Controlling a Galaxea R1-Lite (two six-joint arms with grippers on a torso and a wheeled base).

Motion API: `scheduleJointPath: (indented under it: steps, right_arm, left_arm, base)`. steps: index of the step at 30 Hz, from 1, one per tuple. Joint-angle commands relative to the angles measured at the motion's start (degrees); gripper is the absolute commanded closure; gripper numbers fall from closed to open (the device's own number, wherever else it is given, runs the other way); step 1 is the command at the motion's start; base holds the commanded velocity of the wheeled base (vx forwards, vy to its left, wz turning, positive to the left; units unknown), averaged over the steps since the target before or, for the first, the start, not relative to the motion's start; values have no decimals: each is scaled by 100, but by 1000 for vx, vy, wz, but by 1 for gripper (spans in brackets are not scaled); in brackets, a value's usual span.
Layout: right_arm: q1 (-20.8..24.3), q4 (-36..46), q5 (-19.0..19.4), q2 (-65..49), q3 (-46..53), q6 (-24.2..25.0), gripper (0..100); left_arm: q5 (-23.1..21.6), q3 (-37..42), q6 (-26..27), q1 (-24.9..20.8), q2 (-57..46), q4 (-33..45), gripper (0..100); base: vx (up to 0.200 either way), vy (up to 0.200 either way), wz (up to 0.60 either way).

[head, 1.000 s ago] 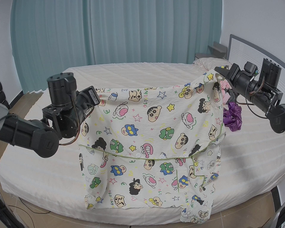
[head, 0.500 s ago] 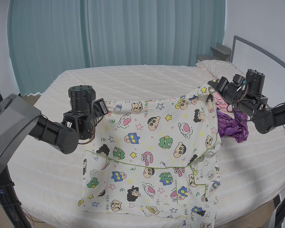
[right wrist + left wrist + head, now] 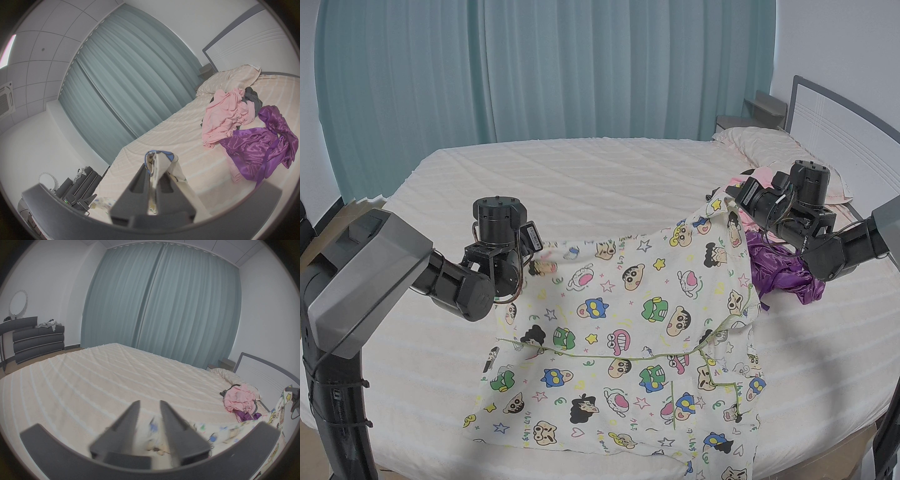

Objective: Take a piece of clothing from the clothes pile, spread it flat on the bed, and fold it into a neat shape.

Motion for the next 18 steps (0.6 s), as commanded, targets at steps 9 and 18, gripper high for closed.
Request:
scheduleJointPath:
  steps: [9,18]
  right_arm:
    - [-10,103,-301,1377,-1008,331,0]
    - [-599,138,-591,1201,-340,445,0]
  left_arm:
    - [12,-1234,-394,230,1107,456,0]
    - [3,-197,-702,309,87,500,0]
  base:
    - [0,0,0]
    - [0,0,0]
